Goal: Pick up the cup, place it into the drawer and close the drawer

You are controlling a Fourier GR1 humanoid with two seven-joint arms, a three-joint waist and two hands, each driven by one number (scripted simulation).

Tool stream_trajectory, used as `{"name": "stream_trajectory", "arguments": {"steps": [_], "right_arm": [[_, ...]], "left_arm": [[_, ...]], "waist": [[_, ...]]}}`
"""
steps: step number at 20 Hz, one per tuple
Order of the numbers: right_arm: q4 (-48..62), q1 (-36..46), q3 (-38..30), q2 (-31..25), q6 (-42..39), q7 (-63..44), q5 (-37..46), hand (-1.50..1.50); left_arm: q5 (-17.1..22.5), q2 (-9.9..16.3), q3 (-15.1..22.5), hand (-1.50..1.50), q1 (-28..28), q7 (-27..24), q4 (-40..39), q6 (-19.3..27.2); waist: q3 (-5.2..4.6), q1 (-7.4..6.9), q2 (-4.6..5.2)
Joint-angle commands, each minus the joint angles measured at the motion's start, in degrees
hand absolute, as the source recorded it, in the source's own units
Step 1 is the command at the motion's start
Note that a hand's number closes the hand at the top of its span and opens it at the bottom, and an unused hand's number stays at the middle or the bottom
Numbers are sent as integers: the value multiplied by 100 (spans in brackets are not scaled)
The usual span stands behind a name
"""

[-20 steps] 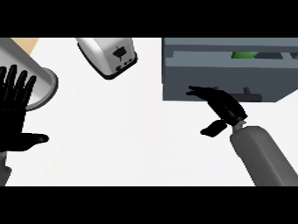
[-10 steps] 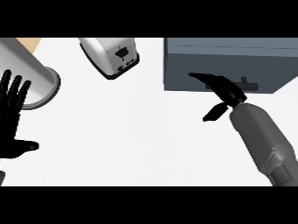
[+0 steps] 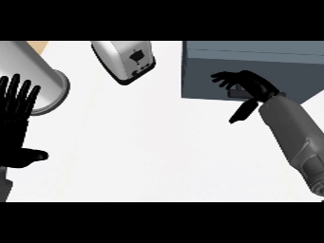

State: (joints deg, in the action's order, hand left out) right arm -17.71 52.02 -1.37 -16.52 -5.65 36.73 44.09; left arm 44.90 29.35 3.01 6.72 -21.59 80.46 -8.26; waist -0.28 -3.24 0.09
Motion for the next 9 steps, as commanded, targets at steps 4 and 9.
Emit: {"name": "stream_trajectory", "arguments": {"steps": [4, 9], "right_arm": [[611, 298, -218, -564, 164, -102, 33, -150], [711, 513, -277, -560, 145, -187, 9, -150]], "left_arm": [[-116, -33, 19, -150, 81, -14, -46, -56], [-169, 19, -57, -150, 63, -106, -158, -172]], "waist": [[50, -145, 204], [45, -214, 220]]}}
